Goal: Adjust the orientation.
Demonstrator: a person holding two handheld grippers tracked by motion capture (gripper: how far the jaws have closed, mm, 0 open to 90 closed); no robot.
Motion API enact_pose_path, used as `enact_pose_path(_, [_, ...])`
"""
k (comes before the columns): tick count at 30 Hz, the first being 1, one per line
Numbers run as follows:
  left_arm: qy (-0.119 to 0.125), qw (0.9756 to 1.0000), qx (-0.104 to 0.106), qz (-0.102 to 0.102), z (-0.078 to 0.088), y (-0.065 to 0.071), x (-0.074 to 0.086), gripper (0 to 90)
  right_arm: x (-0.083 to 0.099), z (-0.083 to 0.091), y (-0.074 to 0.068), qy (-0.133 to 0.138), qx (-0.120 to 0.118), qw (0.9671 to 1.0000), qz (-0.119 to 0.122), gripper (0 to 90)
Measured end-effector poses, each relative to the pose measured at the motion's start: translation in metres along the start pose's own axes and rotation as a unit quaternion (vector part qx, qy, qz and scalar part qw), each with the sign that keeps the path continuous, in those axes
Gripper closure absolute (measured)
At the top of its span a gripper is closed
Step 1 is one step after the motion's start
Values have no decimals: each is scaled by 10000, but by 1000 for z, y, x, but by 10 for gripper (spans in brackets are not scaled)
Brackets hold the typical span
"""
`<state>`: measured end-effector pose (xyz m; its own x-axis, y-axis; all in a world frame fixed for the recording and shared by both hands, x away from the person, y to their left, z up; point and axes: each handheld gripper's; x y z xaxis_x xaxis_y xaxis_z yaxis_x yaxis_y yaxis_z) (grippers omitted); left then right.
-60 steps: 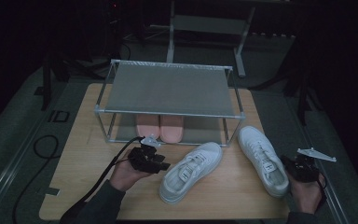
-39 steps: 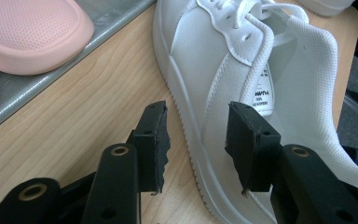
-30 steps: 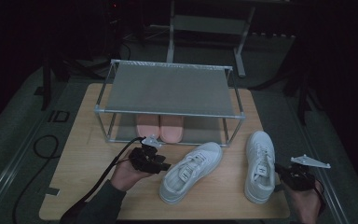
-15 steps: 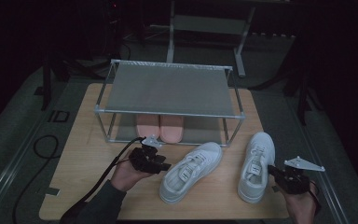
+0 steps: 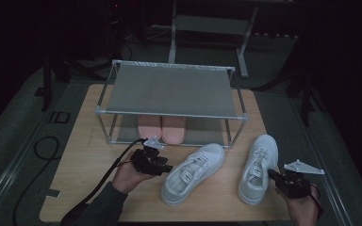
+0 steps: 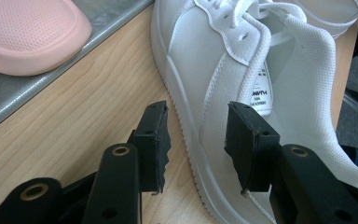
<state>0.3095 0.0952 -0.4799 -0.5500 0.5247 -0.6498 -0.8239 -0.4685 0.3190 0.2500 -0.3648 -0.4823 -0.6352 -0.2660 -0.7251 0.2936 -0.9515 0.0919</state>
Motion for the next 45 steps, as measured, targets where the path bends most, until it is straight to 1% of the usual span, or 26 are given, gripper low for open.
enact_pose_path(2, [-13,10000,-1,3,-1,0,0,586,1,0,-1,0,10,10000,19,900])
enact_pose_path(5, [-18,10000,9,-7,-1,0,0,586,-1,0,-4,34,-44,10000,58,900])
enact_pose_path(8, [-4,10000,9,-10,-1,0,0,586,-3,-1,-5,3,-45,10000,77,900])
enact_pose_path(11, [-12,10000,10,-3,-1,0,0,586,0,-1,-4,-37,-15,10000,53,900])
enact_pose_path(14, [-21,10000,17,-16,-1,0,0,585,3,-3,-2,-60,-35,10000,24,900])
enact_pose_path(15, [-27,10000,16,-15,-1,0,0,585,6,-4,-1,-56,18,10000,9,900])
enact_pose_path(16, [-28,10000,23,-14,-2,0,0,585,9,-5,1,-16,-25,10000,-76,900])
enact_pose_path(17, [-31,10000,27,-12,-2,0,0,585,10,-5,1,11,-43,9999,-109,900])
enact_pose_path(19, [-46,10000,25,-15,-3,0,0,585,8,-4,-1,5,-23,10000,-33,900])
enact_pose_path(22, [-30,10000,29,-14,-2,0,0,585,3,-3,-7,26,-73,9999,88,900])
enact_pose_path(24, [-33,10000,16,-17,-2,0,0,586,1,-3,-11,22,-259,9996,120,900])
enact_pose_path(26, [-27,10000,22,-25,-1,0,0,585,1,-6,-16,-45,-359,9991,216,900])
enact_pose_path(29, [-33,10000,21,-15,-1,0,0,585,0,-8,-24,1,-566,9980,271,900])
enact_pose_path(32, [-21,10000,18,-19,0,0,0,585,-5,-10,-36,-10,-649,9969,450,900])
enact_pose_path(34, [-16,10000,14,-17,0,0,0,585,-8,-11,-41,-18,-583,9968,551,900])
enact_pose_path(35, [-18,10000,15,-15,0,0,0,586,-8,-11,-41,-13,-583,9968,553,900])
enact_pose_path(37, [-24,10000,12,-18,0,0,0,586,-6,-10,-38,23,-671,9965,490,900])
enact_pose_path(40, [-28,10000,10,-18,0,0,0,585,-4,-6,-32,145,-643,9972,356,900])
enact_pose_path(45, [-21,10000,3,-29,1,-1,0,585,-10,-3,-18,320,-279,9990,161,900])
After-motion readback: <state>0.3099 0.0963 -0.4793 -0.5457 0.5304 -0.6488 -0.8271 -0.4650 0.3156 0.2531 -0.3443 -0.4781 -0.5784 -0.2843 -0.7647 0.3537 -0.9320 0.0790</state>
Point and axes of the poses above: each handheld gripper's, and its own axes: z roughly backward along the jaws, x roughly out of its underside, y roughly to its right, and after that the axes turned 7 degrees about x, right-handed
